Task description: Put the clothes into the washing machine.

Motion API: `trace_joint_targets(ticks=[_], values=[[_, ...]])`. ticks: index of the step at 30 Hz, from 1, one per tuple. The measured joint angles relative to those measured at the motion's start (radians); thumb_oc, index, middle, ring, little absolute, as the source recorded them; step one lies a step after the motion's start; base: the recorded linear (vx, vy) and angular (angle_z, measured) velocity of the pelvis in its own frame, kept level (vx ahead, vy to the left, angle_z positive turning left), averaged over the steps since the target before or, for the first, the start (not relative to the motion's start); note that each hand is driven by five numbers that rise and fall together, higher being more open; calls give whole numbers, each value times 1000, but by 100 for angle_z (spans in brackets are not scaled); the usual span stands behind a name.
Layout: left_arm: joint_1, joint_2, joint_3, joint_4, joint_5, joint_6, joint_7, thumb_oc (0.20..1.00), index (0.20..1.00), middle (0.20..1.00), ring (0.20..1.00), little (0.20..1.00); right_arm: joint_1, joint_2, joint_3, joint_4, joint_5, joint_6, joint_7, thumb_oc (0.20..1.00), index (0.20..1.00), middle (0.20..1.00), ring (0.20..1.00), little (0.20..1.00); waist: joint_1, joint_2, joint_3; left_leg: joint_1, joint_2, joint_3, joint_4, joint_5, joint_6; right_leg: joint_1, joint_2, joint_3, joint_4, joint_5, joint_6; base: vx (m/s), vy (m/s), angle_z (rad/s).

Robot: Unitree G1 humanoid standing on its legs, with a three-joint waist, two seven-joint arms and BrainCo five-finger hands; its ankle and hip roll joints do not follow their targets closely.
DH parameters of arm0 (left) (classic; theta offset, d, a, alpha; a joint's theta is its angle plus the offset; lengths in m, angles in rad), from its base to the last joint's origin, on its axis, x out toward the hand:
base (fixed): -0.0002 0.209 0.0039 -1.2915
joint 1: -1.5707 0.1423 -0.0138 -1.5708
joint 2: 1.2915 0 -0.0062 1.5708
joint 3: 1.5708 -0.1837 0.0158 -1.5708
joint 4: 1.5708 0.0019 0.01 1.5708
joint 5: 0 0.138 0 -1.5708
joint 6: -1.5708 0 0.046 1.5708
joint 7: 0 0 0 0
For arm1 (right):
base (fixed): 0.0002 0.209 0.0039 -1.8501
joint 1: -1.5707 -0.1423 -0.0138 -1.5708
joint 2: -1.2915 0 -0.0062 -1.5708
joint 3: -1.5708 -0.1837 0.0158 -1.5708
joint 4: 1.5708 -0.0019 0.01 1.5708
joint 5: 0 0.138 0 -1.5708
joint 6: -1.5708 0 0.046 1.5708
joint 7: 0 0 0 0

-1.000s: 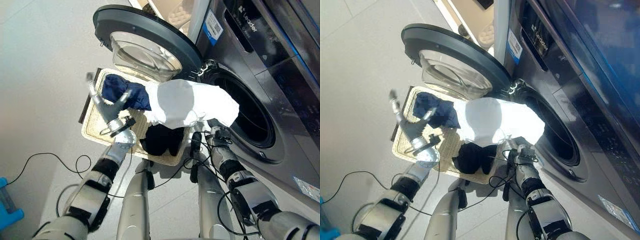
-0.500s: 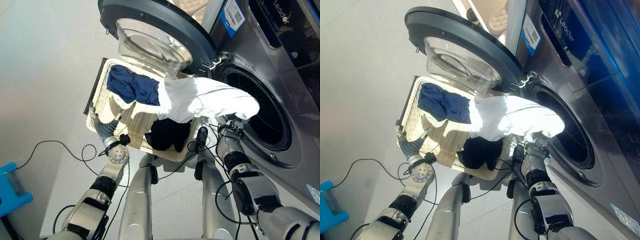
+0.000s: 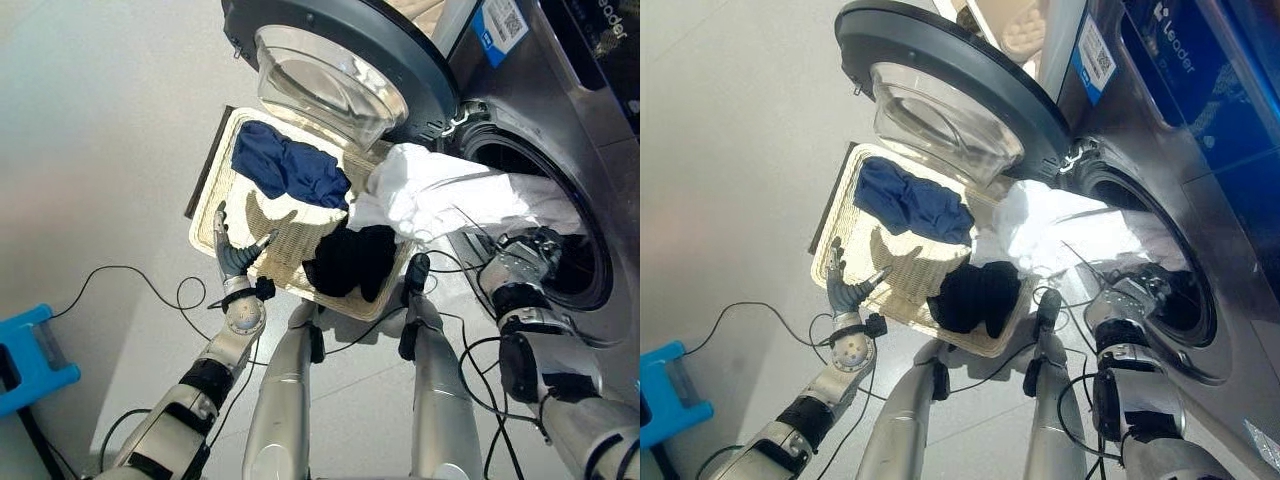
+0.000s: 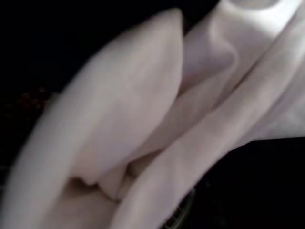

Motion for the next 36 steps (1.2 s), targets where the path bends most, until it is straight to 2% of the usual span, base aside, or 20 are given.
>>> trace_joint_targets(ticks=[6,16,23,24,25,26,28,30,32,34,36], values=[[15,32,-17,-74,-7,-2,-21,1000,1000,1000,1000,1000,13,-42,-36,-1,0,-52,-68,200,200,200,200,200,-14,0,0,0,0,0,2,0,1,0,-1,1,2,0,0,0,0,0],[78,85,-76,-196,-80,-1,-56,1000,1000,1000,1000,1000,23,-55,-41,-74,5,-200,-144,200,200,200,200,200,-14,16,3,-2,-3,16,0,-8,8,-6,-3,9,-8,3,4,4,-5,-1],[78,93,-79,-231,-99,18,-58,1000,1000,1000,1000,1000,20,-69,-35,-84,5,-206,-132,206,206,206,206,206,-14,18,4,-16,-6,18,1,-9,9,-19,-6,9,-9,4,6,0,-3,-1],[78,92,-80,-231,-99,20,-59,1000,1000,1000,1000,1000,19,-71,-35,-82,5,-203,-132,586,586,586,586,586,-14,18,4,-16,-6,18,1,-9,9,-20,-6,9,-8,4,6,0,0,0],[79,92,-81,-229,-99,23,-59,1000,1000,1000,1000,1000,14,-77,-34,-64,4,-186,-144,1000,1000,1000,1000,1000,-13,18,4,-16,-7,18,3,-10,10,-20,-8,9,-7,4,7,0,0,0],[79,92,-82,-229,-99,23,-59,1000,1000,1000,1000,1000,8,-89,-32,-44,-1,-163,-166,1000,1000,1000,1000,1000,-13,18,4,-16,-7,18,6,-11,12,-19,-8,8,-6,5,7,0,0,0],[80,92,-83,-229,-99,26,-62,1000,1000,1000,1000,1000,8,-112,-23,-16,-48,-70,-246,1000,1000,1000,1000,1000,-12,18,4,-16,-9,18,13,-14,14,-16,-10,8,-5,6,8,0,0,0],[81,92,-84,-229,-98,27,-63,1000,1000,1000,1000,1000,10,-165,26,23,-151,92,-352,1000,1000,1000,1000,1000,-13,18,4,-17,-12,17,20,-15,16,-13,-14,9,-5,9,11,0,0,0],[83,92,-84,-229,-98,28,-63,1000,1000,1000,1000,1000,12,-198,50,36,-254,193,-412,1000,1000,1000,1000,1000,-16,18,4,-18,-11,17,27,-17,18,-11,-14,9,-5,11,11,0,0,0],[83,88,-84,-230,-97,28,-63,1000,1000,1000,1000,1000,12,-205,85,52,-347,257,-474,1000,1000,1000,1000,1000,-18,18,4,-19,-11,17,31,-18,17,-10,-14,9,-6,13,10,0,0,0],[83,88,-84,-230,-97,28,-63,1000,1000,1000,1000,1000,12,-205,85,52,-347,257,-474,1000,1000,1000,1000,1000,-18,18,4,-19,-11,17,31,-18,17,-10,-14,9,-6,13,10,0,0,0]])
